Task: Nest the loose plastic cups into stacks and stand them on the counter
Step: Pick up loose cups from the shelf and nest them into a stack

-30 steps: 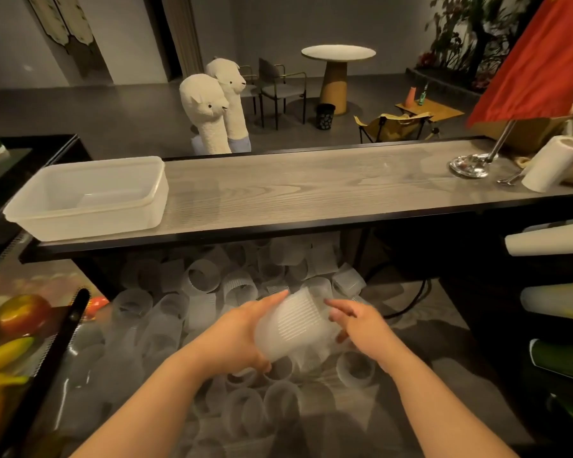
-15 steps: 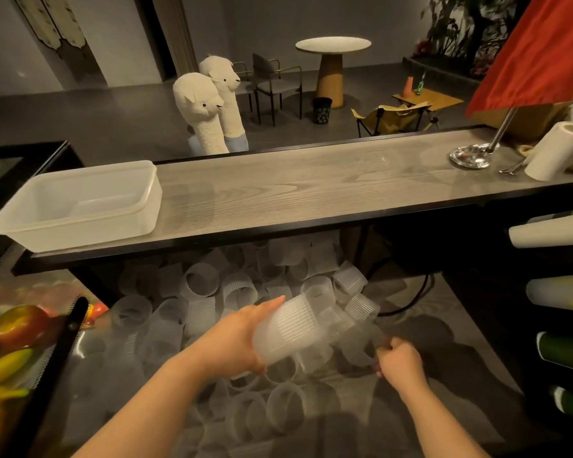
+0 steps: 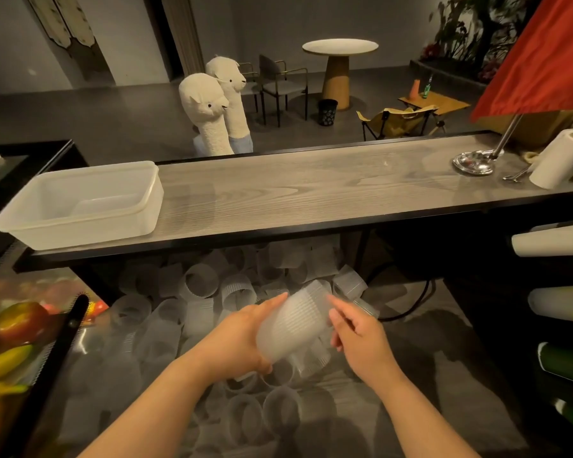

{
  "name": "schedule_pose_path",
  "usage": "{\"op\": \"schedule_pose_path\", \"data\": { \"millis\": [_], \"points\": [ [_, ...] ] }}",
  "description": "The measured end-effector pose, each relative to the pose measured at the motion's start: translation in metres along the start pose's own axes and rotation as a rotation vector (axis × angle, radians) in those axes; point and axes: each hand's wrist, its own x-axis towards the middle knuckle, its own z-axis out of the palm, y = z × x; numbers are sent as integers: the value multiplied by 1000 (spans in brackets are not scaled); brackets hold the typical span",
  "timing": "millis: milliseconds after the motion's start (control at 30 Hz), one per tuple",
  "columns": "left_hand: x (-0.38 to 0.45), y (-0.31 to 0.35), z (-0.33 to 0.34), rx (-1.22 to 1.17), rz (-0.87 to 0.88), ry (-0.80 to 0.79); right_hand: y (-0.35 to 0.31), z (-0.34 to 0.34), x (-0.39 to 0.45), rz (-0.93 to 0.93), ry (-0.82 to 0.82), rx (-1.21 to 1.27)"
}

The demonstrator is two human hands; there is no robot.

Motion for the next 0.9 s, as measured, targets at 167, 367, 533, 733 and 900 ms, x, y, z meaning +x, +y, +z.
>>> {"op": "schedule_pose_path", "data": {
  "millis": [167,367,533,733,900],
  "points": [
    [7,-6,-4,8,-23,36,5,-1,6,141,-219,107],
    [9,-16,-6,-1,-86,44,72,-25,54,623,466,143],
    [8,-22,-6,41,-106,20,86,-27,73,744,480,792],
    [4,-23,-8,55,-89,-14,73,-38,43,489,720,651],
    [4,-13,-8,50,-42,-38,23,-28,15,235,428,545]
  ]
}}
